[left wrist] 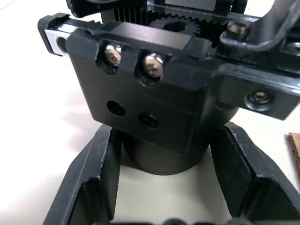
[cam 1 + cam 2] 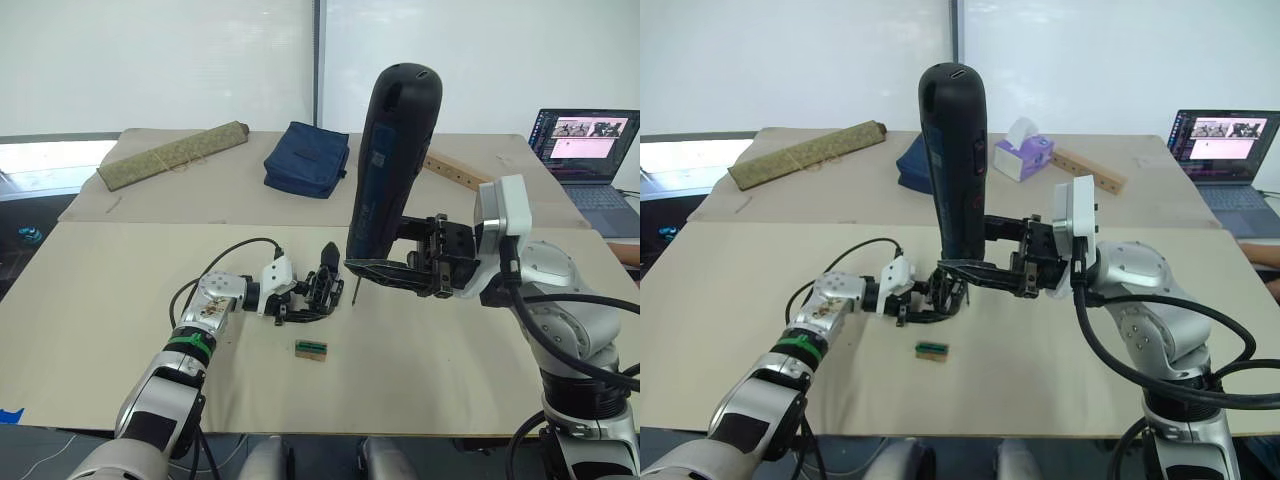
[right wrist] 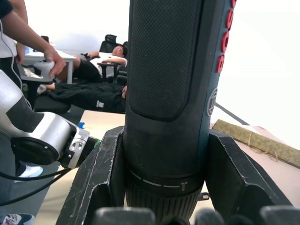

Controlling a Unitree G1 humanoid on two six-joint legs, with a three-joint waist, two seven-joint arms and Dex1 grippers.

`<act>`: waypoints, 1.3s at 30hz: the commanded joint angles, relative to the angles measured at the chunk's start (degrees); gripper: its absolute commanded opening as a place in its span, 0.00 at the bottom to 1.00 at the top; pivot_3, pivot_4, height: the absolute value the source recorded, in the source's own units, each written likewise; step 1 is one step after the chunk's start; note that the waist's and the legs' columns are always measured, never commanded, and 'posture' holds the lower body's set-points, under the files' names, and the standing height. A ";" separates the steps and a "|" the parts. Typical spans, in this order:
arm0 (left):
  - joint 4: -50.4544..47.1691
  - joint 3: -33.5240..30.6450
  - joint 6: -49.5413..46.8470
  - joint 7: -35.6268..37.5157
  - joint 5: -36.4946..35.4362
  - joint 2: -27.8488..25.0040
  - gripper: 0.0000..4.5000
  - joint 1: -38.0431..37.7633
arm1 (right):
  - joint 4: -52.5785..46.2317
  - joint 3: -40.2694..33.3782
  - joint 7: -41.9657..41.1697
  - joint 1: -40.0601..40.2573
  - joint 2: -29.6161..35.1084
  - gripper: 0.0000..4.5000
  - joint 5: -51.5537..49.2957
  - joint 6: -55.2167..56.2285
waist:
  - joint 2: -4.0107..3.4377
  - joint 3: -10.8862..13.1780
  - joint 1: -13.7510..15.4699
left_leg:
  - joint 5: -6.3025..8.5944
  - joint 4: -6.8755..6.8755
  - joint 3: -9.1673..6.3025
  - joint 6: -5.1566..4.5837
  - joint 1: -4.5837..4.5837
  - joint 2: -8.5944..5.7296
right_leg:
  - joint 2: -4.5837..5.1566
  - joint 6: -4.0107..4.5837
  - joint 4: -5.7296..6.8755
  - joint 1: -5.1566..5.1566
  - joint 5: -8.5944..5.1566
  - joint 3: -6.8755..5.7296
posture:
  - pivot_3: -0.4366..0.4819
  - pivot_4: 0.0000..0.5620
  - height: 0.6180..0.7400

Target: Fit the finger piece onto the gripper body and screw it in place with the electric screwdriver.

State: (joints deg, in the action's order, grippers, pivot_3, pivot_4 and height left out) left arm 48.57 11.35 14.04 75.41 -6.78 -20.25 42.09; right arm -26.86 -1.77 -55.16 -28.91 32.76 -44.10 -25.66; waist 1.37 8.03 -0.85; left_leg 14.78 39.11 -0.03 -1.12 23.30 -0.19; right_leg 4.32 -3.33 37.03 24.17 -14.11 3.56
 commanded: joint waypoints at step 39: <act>-32.57 -0.99 -17.42 -24.40 0.18 2.60 1.00 -19.34 | -2.20 -1.46 1.89 -2.30 -0.81 0.43 -2.03 -0.42 | -0.01 -0.01 0.41 | 0.00 0.00 -0.05 0.00 -0.09 0.05 | 0.09 0.00 0.05 -0.05 0.00 0.03 | 0.48 0.27 1.00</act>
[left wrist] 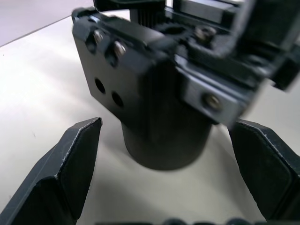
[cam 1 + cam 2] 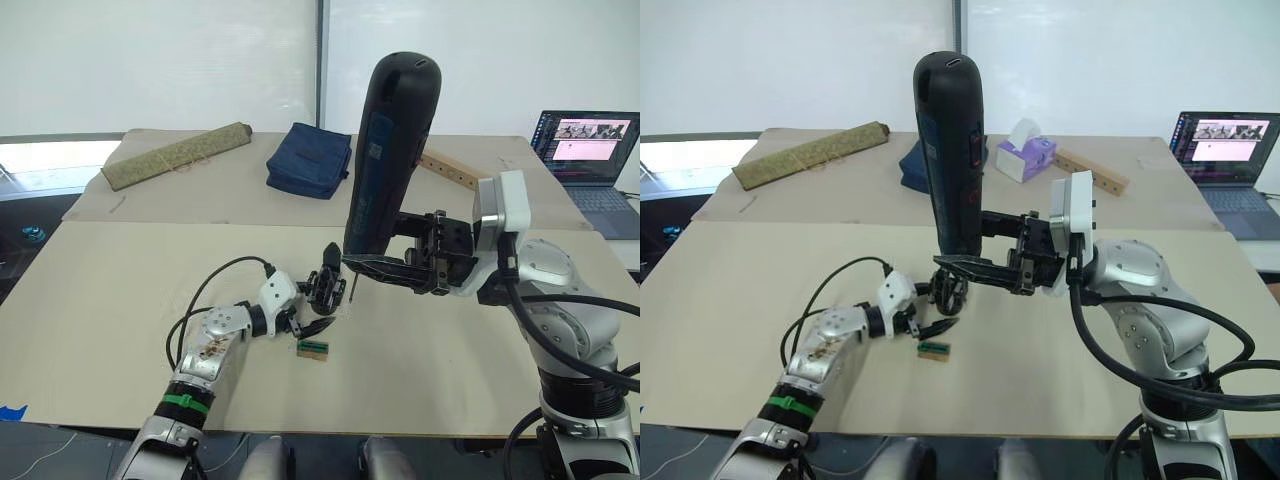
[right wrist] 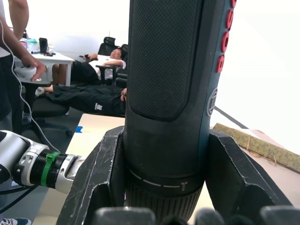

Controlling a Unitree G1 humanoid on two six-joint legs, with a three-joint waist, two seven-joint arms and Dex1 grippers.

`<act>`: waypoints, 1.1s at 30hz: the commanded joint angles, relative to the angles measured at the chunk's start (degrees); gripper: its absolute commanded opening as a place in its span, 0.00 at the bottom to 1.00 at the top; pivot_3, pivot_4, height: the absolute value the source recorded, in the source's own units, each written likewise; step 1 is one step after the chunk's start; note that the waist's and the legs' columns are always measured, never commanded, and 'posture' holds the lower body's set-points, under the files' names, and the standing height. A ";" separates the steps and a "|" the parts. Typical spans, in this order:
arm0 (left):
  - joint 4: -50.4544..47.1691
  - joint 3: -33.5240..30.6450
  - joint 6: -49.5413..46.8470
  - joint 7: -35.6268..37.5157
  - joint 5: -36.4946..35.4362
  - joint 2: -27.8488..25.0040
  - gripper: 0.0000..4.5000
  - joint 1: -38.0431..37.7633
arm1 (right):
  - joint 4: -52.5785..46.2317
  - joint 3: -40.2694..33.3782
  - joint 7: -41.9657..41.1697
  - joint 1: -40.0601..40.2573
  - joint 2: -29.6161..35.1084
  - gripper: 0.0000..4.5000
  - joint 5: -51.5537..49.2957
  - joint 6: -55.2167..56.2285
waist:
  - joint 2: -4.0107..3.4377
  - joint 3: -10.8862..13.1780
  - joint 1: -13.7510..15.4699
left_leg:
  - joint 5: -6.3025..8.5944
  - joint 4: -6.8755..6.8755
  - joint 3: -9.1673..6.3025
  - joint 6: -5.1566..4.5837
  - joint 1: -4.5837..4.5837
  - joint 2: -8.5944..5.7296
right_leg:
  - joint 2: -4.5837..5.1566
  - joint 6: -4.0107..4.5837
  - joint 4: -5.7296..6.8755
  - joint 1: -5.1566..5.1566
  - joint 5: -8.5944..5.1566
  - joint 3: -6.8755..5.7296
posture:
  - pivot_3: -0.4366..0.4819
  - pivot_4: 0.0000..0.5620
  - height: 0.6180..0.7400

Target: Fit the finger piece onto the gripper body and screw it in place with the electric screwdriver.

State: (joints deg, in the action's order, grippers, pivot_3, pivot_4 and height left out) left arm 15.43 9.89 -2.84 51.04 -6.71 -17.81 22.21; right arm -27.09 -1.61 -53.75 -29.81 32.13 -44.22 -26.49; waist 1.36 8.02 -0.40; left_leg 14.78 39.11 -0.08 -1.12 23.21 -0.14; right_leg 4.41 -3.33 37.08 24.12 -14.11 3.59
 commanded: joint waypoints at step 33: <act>3.14 1.47 -2.00 6.34 -0.68 -1.25 0.51 2.86 | 5.57 4.96 3.54 -16.27 -8.47 0.43 -1.43 -4.62 | -0.01 -0.01 -0.26 | 0.00 0.00 -0.01 0.00 0.00 0.00 | 0.01 0.00 0.02 0.01 0.00 -0.01 | 0.48 0.27 1.00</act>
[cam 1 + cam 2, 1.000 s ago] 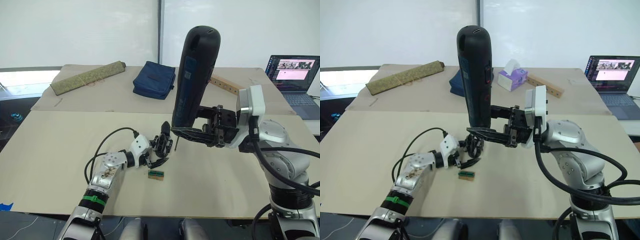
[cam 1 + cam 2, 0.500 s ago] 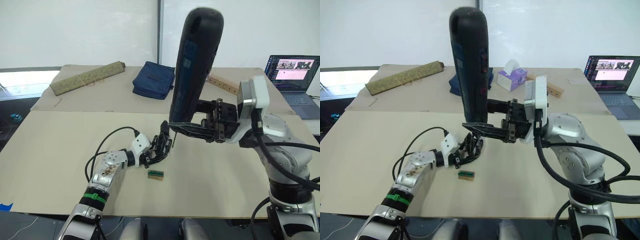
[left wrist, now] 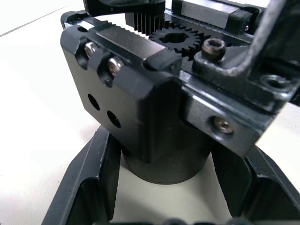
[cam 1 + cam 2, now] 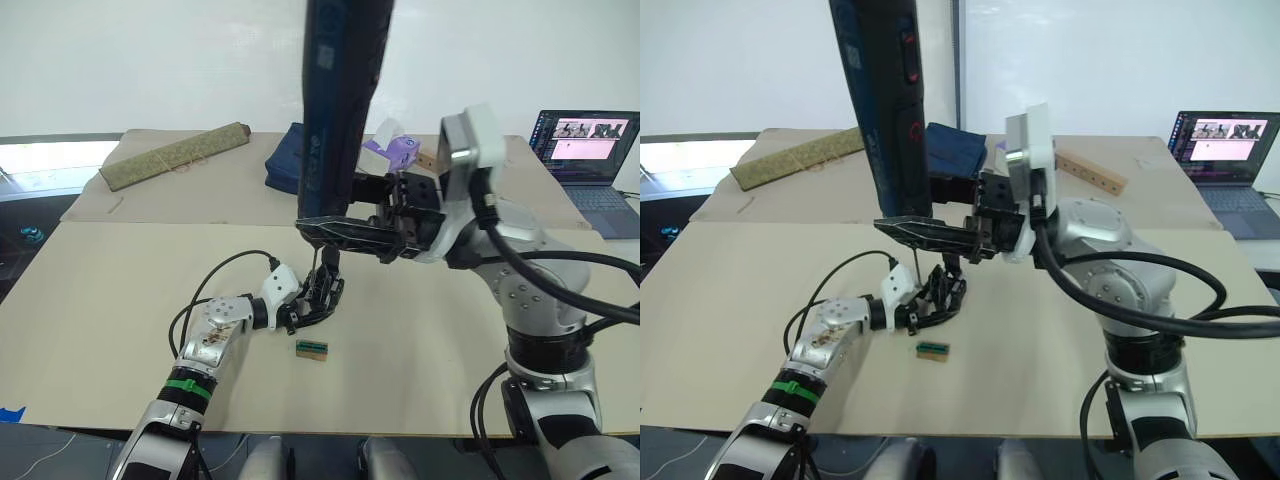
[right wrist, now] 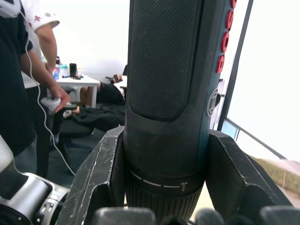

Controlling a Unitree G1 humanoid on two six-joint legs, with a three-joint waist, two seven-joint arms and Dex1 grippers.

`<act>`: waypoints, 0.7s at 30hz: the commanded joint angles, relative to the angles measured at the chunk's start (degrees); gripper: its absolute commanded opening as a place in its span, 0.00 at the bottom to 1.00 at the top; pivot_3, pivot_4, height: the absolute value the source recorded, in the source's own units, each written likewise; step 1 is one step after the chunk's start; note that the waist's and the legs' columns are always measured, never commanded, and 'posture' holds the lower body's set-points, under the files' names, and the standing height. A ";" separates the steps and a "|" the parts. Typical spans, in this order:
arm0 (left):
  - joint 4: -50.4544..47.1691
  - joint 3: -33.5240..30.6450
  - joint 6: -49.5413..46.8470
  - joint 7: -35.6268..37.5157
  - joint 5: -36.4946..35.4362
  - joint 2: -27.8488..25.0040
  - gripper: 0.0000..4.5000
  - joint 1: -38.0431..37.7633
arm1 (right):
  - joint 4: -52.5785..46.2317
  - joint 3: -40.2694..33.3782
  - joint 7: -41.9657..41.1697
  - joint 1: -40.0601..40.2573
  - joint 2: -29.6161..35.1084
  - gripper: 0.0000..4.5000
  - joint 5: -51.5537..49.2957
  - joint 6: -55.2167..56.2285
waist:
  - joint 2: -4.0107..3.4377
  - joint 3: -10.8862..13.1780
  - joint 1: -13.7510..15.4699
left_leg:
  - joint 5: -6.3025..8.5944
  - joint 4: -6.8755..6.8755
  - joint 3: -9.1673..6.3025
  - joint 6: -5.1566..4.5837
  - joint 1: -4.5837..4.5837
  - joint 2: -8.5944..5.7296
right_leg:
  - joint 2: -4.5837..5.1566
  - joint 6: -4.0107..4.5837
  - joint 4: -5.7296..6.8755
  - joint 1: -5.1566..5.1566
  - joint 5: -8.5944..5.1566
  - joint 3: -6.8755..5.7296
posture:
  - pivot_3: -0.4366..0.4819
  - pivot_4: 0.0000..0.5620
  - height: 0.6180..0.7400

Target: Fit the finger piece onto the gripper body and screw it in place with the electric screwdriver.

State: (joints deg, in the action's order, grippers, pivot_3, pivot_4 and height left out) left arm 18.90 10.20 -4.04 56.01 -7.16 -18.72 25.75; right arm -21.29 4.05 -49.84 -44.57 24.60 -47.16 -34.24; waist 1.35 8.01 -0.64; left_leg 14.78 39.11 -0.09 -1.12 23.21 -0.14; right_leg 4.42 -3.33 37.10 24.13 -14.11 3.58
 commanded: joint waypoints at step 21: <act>-0.80 0.92 -0.25 0.89 -0.01 -1.33 0.51 -2.50 | 7.18 4.58 -5.24 -0.04 -5.59 0.43 14.41 11.26 | -0.01 -0.01 -0.25 | 0.00 -0.02 0.01 0.00 -0.03 0.02 | -0.05 0.00 0.03 0.03 0.00 0.00 | 0.48 0.27 1.00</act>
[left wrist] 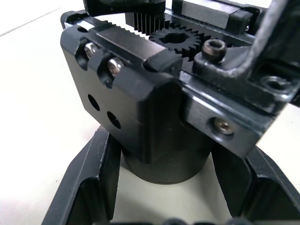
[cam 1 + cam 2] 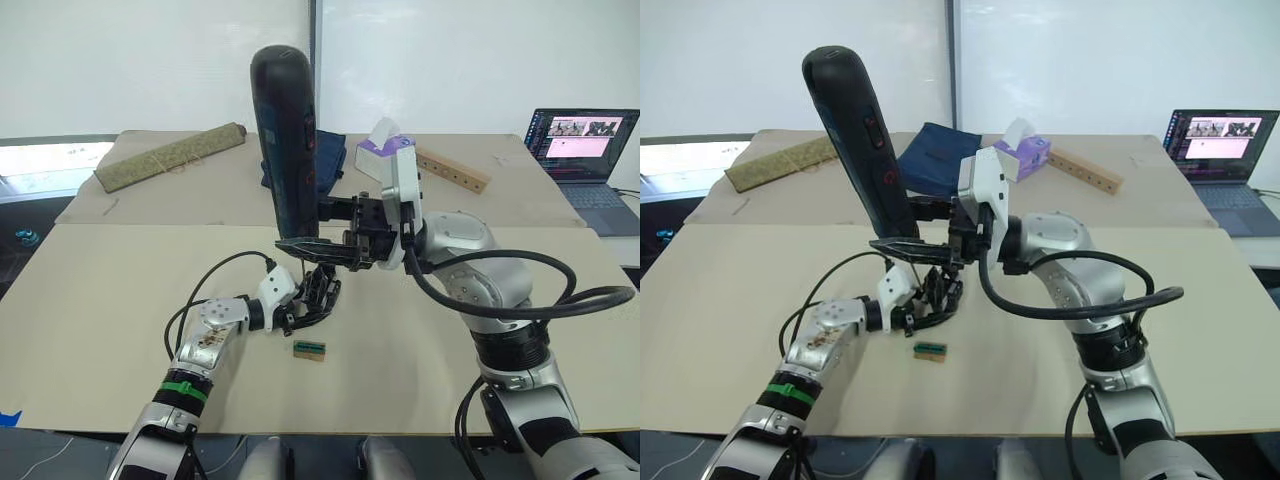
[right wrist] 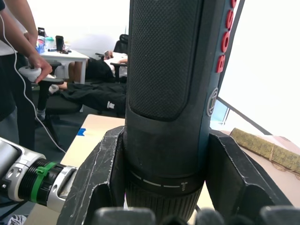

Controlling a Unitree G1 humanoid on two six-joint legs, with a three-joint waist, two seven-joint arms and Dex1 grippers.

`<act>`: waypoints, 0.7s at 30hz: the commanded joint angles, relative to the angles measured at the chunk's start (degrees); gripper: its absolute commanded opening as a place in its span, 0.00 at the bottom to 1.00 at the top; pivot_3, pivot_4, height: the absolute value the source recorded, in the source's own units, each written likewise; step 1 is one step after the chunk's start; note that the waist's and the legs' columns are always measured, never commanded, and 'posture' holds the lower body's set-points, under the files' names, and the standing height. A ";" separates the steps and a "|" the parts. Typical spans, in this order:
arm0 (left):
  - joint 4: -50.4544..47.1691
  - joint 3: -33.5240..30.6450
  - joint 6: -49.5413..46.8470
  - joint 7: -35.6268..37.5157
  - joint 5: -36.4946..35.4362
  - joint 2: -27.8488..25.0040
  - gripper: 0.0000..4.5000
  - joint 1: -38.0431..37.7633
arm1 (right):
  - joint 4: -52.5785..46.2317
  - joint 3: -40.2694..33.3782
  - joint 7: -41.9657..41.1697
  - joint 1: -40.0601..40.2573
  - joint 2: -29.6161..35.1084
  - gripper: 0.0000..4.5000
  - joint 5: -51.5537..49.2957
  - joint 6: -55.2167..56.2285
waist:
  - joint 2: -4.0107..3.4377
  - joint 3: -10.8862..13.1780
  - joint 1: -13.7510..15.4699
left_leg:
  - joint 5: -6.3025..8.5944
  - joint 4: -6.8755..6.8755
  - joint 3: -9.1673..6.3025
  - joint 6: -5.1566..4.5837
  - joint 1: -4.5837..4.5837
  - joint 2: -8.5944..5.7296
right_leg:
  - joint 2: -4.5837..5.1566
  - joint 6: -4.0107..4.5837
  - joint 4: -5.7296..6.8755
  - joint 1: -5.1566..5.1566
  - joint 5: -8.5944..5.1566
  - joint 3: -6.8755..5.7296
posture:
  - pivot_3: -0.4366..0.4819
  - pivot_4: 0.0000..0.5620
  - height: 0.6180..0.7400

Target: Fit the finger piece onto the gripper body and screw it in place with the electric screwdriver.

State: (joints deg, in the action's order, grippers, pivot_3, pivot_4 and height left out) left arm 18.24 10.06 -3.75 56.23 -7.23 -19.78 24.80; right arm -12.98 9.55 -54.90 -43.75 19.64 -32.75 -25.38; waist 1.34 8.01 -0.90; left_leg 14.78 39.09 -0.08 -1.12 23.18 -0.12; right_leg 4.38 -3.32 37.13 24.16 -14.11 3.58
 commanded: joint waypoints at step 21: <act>-0.50 1.10 -1.15 0.61 0.15 -0.80 0.51 -1.94 | 0.99 1.50 -1.60 -0.62 -1.75 0.43 4.76 3.65 | 0.00 0.00 -0.07 | 0.00 -0.01 0.00 0.00 -0.01 0.00 | 0.00 0.00 0.00 0.00 0.00 0.00 | 0.48 0.27 1.00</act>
State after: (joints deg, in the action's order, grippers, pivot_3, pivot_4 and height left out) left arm 17.65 10.10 -3.85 56.08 -7.27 -20.03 24.38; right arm -10.34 12.10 -56.30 -43.74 18.53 -27.58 -23.94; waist 1.33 8.01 -0.97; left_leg 14.78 39.08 -0.08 -1.11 23.17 -0.12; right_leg 4.38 -3.32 37.12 24.17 -14.11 3.58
